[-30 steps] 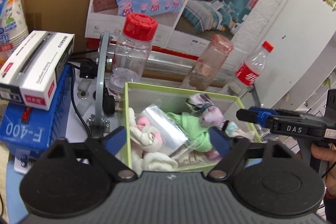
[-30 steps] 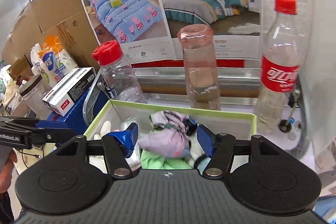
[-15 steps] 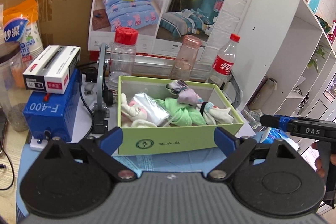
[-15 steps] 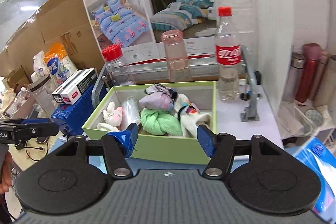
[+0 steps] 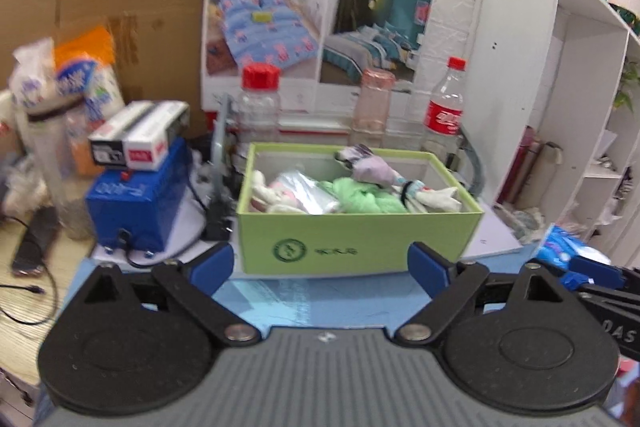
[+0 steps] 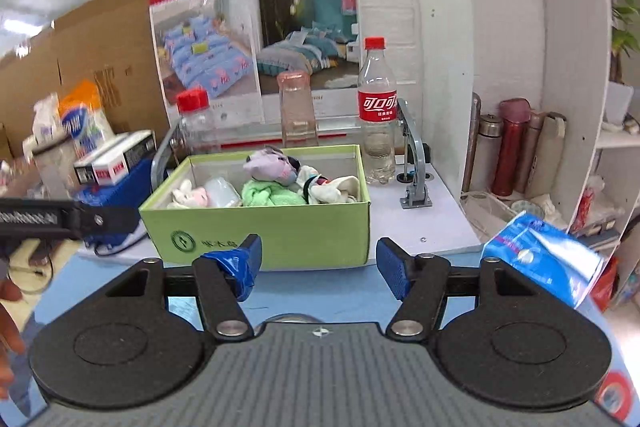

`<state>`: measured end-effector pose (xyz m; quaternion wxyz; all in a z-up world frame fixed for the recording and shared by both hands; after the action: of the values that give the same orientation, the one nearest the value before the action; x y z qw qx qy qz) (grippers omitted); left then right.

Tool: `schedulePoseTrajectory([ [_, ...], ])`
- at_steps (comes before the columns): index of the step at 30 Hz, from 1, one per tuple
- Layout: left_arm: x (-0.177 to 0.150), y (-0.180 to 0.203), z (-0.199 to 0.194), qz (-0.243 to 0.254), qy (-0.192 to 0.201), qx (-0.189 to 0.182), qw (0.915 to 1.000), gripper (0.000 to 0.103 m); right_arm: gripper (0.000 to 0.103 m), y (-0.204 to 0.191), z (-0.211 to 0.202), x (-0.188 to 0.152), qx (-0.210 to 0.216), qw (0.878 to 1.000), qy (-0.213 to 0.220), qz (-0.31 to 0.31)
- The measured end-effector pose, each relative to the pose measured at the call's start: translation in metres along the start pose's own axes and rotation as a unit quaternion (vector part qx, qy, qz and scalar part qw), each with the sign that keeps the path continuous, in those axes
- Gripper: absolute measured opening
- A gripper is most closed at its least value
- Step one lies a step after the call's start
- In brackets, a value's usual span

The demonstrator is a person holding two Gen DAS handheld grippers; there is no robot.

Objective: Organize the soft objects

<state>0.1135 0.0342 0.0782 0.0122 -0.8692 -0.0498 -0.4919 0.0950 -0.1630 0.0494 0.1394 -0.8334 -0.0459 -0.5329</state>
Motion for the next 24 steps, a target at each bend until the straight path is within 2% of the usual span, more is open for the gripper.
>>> schedulePoseTrajectory([
  [1,-0.004,0.001,-0.002,0.004,0.005,0.013,0.9999,0.090,0.049,-0.001,-0.003,-0.004,-0.004,1.000,0.011,0.013],
  [4,-0.018,0.002,-0.006,0.006,0.007,0.022,0.9997,0.090,0.049,-0.001,-0.007,-0.018,-0.009,0.999,0.017,0.045],
  [9,-0.043,0.003,-0.008,-0.019,-0.002,0.015,0.9997,0.090,0.049,0.003,-0.017,-0.040,-0.030,0.996,0.025,0.085],
  [14,-0.062,0.016,-0.014,0.006,-0.005,0.008,0.9999,0.090,0.049,0.009,-0.030,-0.052,-0.078,0.994,0.031,0.074],
  [19,-0.084,0.030,-0.024,0.032,-0.012,-0.001,0.9994,0.090,0.049,0.013,-0.039,-0.069,-0.108,0.992,0.021,0.065],
  [24,-0.107,0.036,-0.030,0.042,-0.026,-0.016,0.9987,0.090,0.049,0.015,-0.051,-0.084,-0.109,0.992,0.016,0.064],
])
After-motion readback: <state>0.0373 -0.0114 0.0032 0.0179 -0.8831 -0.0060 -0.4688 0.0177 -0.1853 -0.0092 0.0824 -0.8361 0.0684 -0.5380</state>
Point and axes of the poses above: each gripper's, at about its wrist camera, not at the fingertips, and z roughly the way its jaws point, y to its right, x to its top, the point moved 3 cm from there along z, roughly the way its jaws point, and after that the axes turned 8 degrees about x, right-handed, at the moved point
